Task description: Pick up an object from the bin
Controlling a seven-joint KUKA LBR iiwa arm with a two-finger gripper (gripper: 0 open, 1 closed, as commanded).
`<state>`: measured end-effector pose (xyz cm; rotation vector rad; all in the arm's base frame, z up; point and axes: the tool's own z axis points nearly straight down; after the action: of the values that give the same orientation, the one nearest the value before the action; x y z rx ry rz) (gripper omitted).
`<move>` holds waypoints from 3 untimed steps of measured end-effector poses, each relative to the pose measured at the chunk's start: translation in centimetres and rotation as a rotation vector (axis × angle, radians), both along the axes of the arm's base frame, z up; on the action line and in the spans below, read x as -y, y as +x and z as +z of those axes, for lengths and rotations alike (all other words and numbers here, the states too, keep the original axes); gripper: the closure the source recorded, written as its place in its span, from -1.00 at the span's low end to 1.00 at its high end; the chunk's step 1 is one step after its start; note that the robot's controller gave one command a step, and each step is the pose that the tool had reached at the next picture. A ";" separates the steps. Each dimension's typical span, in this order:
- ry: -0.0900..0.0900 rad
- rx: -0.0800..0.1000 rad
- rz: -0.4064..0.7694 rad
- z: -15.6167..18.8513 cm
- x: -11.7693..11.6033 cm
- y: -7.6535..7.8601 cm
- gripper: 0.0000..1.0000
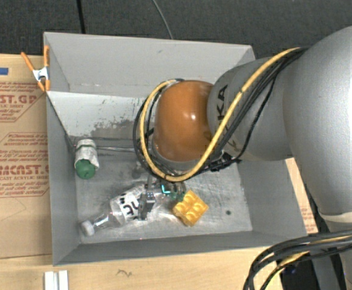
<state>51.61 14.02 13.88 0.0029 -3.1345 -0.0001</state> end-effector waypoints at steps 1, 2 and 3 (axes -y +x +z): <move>0.001 0.007 -0.001 0.3 0.0 0.2 -1.00; 0.007 0.002 -0.233 -5.8 2.3 -0.8 1.00; 0.007 0.002 -0.233 -5.8 2.3 -0.8 1.00</move>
Offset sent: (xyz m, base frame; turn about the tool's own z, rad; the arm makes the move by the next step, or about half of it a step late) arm -0.0092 -0.0295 -0.0651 0.2389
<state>50.80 11.67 8.11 -0.3616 -3.1159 -0.0128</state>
